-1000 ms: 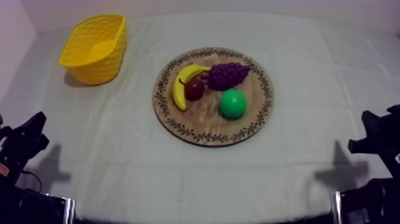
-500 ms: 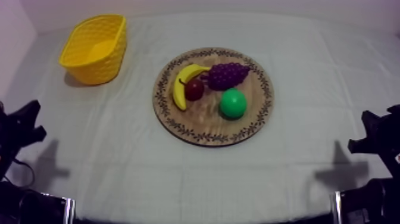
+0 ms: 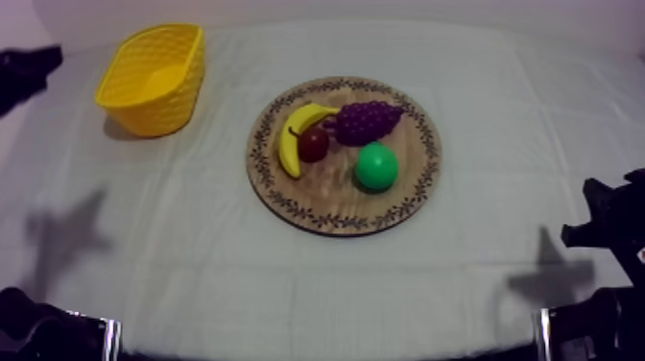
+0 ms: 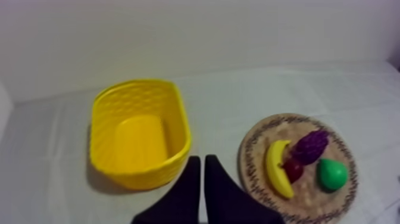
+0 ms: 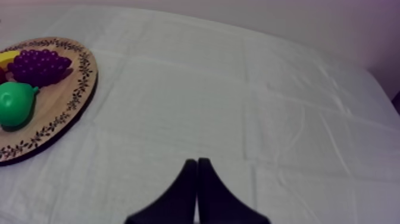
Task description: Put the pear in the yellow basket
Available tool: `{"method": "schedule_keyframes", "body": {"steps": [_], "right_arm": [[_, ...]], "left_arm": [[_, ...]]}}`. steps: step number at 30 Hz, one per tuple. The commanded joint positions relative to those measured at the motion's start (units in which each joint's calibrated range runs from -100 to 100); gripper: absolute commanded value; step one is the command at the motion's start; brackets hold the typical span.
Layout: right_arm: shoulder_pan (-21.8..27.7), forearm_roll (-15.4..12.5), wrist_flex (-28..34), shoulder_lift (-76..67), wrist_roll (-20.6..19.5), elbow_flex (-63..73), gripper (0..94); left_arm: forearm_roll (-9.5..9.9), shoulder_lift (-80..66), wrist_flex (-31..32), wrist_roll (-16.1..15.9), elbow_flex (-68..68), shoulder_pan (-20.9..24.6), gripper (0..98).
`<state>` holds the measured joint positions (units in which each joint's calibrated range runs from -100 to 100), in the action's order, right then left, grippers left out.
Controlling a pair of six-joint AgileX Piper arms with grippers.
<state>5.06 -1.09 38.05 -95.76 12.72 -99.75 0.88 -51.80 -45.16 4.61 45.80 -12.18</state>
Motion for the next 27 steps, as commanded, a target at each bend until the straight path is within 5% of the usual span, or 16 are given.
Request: {"method": "schedule_keyframes", "body": {"steps": [1, 10, 19, 27], "right_arm": [[0.0, 0.0, 0.0, 0.0, 0.0, 0.0, 0.3], [0.0, 0.0, 0.0, 0.0, 0.0, 0.0, 0.3], [0.0, 0.0, 0.0, 0.0, 0.0, 0.0, 0.3], [0.0, 0.0, 0.0, 0.0, 0.0, 0.0, 0.3]], "left_arm": [[0.32, 9.9, -0.5, 1.5, -13.1, -3.1, 0.1], [2.22, 25.2, -0.5, 12.9, -23.5, -12.4, 0.1], [-0.93, 37.8, -0.3, 17.4, -27.1, -17.5, 0.1], [-4.73, 48.7, -0.3, 18.1, -29.0, -20.5, 0.1]]}}
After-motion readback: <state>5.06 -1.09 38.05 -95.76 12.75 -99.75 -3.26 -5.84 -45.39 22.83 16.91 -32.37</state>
